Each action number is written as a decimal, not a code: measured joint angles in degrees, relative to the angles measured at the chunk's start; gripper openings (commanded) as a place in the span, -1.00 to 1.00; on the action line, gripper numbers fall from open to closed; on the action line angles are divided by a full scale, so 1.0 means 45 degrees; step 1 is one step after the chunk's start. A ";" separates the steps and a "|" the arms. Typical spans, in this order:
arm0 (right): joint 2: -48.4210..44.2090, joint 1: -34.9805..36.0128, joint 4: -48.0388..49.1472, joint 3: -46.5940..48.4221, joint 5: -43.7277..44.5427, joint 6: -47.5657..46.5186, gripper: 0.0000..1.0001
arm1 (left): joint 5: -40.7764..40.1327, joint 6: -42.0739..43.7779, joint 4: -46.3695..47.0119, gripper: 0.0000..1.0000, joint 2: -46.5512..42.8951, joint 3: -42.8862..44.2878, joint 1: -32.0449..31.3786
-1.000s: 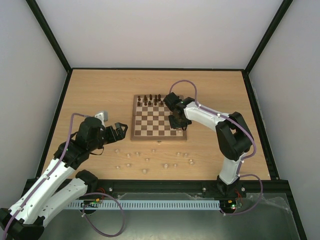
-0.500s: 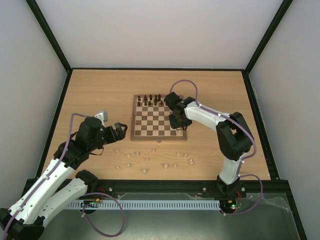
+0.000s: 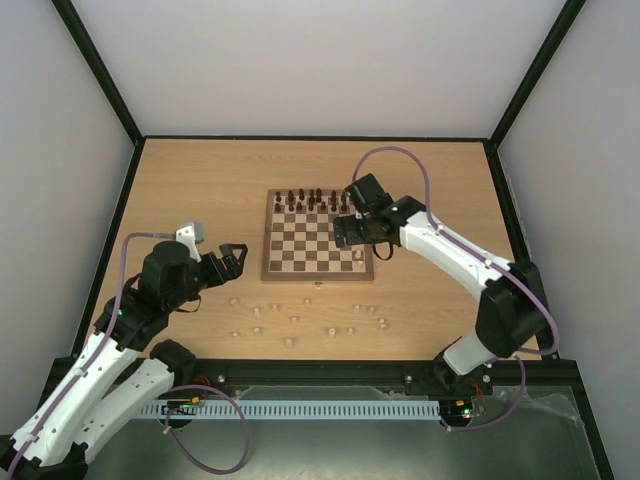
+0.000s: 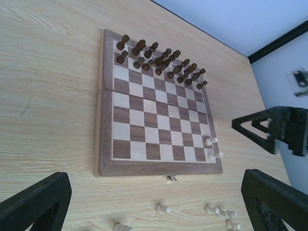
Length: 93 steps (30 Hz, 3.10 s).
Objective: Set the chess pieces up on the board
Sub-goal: Place the chess piece on the chessboard, then pick up the chess piece at the center of the board.
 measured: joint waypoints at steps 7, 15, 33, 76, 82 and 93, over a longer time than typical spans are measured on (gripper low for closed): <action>-0.2380 -0.0010 0.1307 -0.1564 -0.1656 0.0583 0.97 | -0.0423 -0.0311 0.0427 0.99 -0.0170 0.0000 0.0000; -0.3696 0.0214 0.1724 -0.2351 -0.3823 0.0942 0.97 | -0.0651 -0.0340 0.1438 0.99 0.0991 0.0015 0.0000; -0.4527 0.2769 0.0471 -0.2035 -0.3167 0.0797 0.97 | -0.0379 -0.0913 0.1656 0.99 -0.0204 -0.0345 0.0000; 0.1588 0.5586 0.1817 -0.1700 -0.0661 0.1151 -0.32 | -0.0418 0.0291 0.0500 0.99 0.0913 0.0015 0.0000; 0.2176 0.5688 0.1710 -0.1413 -0.0461 0.1360 -0.35 | -0.0413 0.0311 0.0389 0.99 0.0797 0.0015 0.0000; 0.2696 0.5770 0.1700 -0.1282 -0.0583 0.1413 -0.36 | -0.0413 0.0321 0.0389 0.99 0.0724 0.0010 0.0000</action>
